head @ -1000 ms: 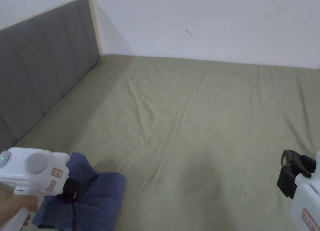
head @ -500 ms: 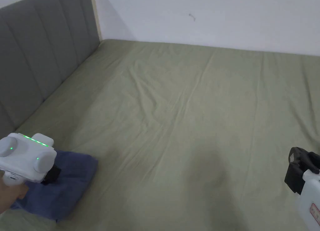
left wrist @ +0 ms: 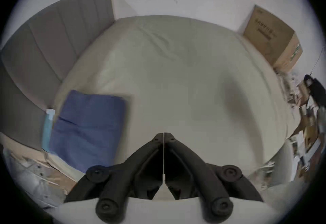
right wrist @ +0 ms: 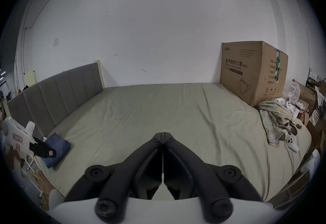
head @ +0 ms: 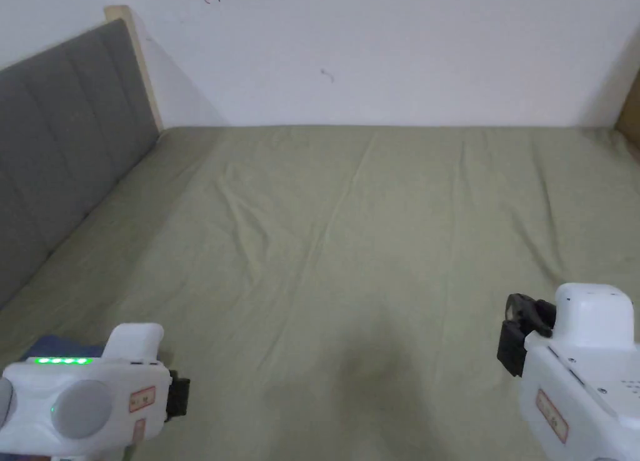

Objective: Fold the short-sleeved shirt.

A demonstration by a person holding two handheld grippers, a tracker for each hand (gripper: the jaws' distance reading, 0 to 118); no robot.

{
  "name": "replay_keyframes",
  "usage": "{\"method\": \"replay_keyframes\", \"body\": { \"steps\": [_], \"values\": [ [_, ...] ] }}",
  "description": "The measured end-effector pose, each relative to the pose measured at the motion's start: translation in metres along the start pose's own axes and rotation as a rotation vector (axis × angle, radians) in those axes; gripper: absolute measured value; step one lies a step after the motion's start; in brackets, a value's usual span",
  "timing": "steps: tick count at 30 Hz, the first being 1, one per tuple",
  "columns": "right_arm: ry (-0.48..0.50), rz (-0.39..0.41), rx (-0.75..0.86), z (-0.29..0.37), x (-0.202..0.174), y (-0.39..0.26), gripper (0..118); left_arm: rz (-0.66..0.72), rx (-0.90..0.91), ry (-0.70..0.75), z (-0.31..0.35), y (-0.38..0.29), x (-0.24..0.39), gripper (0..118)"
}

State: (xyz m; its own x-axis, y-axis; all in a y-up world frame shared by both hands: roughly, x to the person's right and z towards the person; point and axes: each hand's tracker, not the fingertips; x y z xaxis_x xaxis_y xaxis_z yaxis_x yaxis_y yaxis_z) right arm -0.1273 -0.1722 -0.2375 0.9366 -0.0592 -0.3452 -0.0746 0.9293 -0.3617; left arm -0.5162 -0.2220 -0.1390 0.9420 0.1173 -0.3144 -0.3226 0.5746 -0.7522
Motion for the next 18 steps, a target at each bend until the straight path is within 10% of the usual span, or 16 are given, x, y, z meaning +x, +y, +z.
{"method": "replay_keyframes", "body": {
  "steps": [18],
  "values": [
    [-0.043, 0.000, 0.183, 0.046, 0.035, 0.069, 1, -0.106, 0.635, 0.113, 0.131, 0.037, 0.159, 0]
  ]
}}
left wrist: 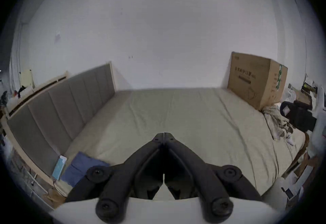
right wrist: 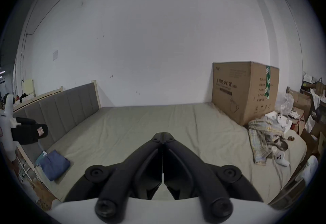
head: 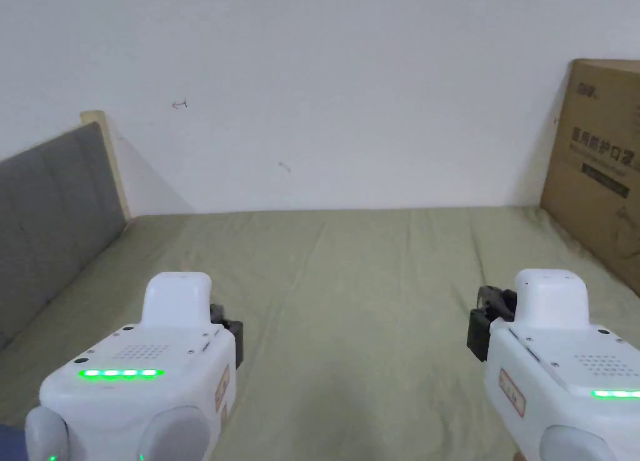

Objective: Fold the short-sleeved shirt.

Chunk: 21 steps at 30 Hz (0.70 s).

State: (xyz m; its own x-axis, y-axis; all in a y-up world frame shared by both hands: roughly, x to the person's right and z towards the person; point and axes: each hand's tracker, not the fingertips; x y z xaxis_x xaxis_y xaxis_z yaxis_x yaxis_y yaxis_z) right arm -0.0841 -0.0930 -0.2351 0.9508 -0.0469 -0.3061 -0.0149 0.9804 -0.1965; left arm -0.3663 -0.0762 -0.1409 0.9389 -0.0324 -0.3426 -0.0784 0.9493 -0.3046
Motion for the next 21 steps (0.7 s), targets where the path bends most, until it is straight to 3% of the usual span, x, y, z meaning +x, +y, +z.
{"method": "replay_keyframes", "body": {
  "steps": [9, 11, 12, 14, 15, 16, 17, 18, 21],
  "values": [
    [-0.014, 0.058, 0.117, 0.028, -0.009, 0.026, 1, -0.050, 0.246, 0.066, 0.040, 0.018, 0.019, 0],
    [0.002, 0.066, 0.120, 0.031, -0.010, 0.028, 4, -0.052, 0.251, 0.074, 0.044, 0.020, 0.022, 6],
    [0.006, 0.068, 0.120, 0.033, -0.011, 0.028, 8, -0.051, 0.254, 0.077, 0.044, 0.022, 0.022, 16],
    [0.014, 0.072, 0.123, 0.036, -0.013, 0.028, 23, -0.048, 0.255, 0.078, 0.046, 0.022, 0.023, 64],
    [0.015, 0.074, 0.131, 0.038, -0.014, 0.027, 35, -0.041, 0.255, 0.072, 0.047, 0.022, 0.023, 88],
    [0.014, 0.075, 0.136, 0.039, -0.015, 0.027, 57, -0.032, 0.245, 0.056, 0.046, 0.022, 0.022, 105],
    [0.013, 0.074, 0.138, 0.039, -0.014, 0.027, 70, -0.028, 0.230, 0.051, 0.045, 0.022, 0.022, 106],
    [0.011, 0.073, 0.139, 0.038, -0.014, 0.027, 74, -0.032, 0.224, 0.042, 0.044, 0.021, 0.022, 107],
    [0.009, 0.066, 0.144, 0.037, -0.013, 0.027, 78, -0.068, 0.212, 0.046, 0.038, 0.017, 0.026, 107]
  ]
}}
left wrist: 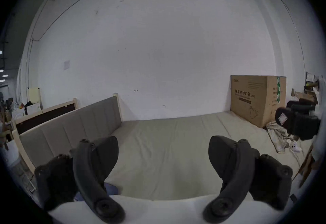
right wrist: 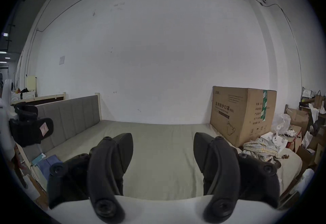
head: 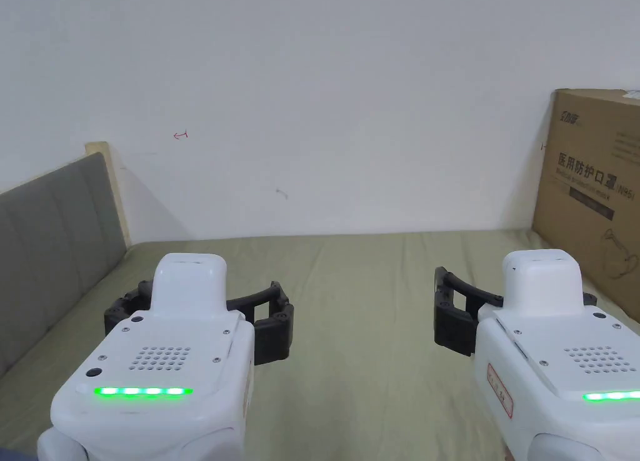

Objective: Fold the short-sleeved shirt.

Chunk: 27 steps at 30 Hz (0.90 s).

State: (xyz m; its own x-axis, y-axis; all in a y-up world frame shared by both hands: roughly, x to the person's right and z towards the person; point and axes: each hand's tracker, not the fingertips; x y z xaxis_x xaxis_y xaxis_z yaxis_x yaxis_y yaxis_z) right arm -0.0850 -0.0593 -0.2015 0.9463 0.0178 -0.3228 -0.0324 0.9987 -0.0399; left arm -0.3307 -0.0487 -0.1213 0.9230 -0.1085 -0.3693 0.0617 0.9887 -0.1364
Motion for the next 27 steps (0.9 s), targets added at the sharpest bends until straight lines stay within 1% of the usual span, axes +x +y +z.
{"method": "replay_keyframes", "body": {
  "steps": [4, 9, 11, 13, 16, 18, 21, 25, 27],
  "values": [
    [0.002, -0.002, -0.020, -0.003, 0.001, -0.003, 82, 0.028, -0.027, -0.030, -0.002, -0.002, -0.001, 107],
    [0.002, -0.021, -0.041, -0.007, 0.004, -0.008, 83, -0.021, -0.019, -0.045, 0.001, 0.002, 0.006, 106],
    [-0.005, -0.018, -0.043, -0.008, 0.005, -0.008, 83, -0.029, -0.012, -0.016, 0.001, 0.002, 0.010, 106],
    [-0.009, -0.010, -0.041, -0.008, 0.005, -0.009, 83, -0.034, -0.022, -0.017, 0.000, 0.002, 0.012, 106],
    [-0.009, -0.005, -0.041, -0.009, 0.007, -0.009, 83, 0.018, -0.039, -0.085, -0.001, 0.000, 0.010, 106],
    [-0.016, -0.005, -0.040, -0.009, 0.008, -0.010, 83, 0.019, -0.046, -0.059, -0.002, 0.000, 0.012, 106],
    [-0.016, -0.014, -0.055, -0.010, 0.009, -0.012, 83, -0.020, -0.035, -0.021, -0.001, -0.002, 0.015, 106],
    [-0.021, -0.007, -0.073, -0.012, 0.008, -0.017, 83, -0.023, -0.032, -0.033, -0.003, -0.004, 0.015, 106],
    [-0.019, -0.005, -0.076, -0.011, 0.008, -0.018, 83, 0.014, -0.050, -0.051, -0.005, -0.005, 0.014, 106]
  ]
}}
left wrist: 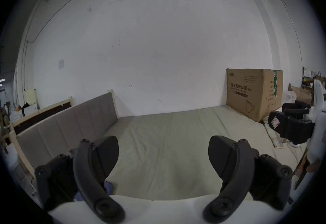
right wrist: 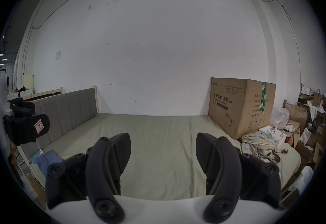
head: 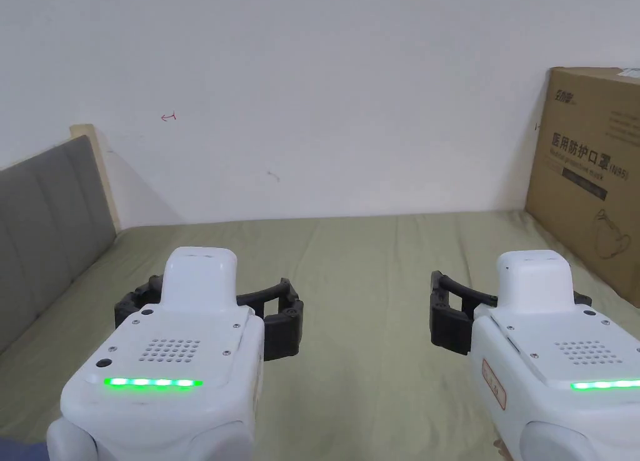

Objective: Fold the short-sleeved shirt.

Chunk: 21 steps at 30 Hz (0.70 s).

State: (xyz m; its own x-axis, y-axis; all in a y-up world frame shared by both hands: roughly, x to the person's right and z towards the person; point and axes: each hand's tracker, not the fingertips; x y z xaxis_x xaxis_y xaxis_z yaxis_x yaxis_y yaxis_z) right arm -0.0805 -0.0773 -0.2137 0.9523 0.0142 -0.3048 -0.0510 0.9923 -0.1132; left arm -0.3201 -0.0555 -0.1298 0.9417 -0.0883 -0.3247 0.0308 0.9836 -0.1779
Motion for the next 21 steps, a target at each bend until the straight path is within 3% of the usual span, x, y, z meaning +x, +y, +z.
{"method": "replay_keyframes", "body": {
  "steps": [21],
  "values": [
    [-0.006, 0.003, -0.017, 0.001, 0.004, -0.006, 83, 0.031, 0.047, -0.066, 0.007, -0.002, 0.000, 106]
  ]
}}
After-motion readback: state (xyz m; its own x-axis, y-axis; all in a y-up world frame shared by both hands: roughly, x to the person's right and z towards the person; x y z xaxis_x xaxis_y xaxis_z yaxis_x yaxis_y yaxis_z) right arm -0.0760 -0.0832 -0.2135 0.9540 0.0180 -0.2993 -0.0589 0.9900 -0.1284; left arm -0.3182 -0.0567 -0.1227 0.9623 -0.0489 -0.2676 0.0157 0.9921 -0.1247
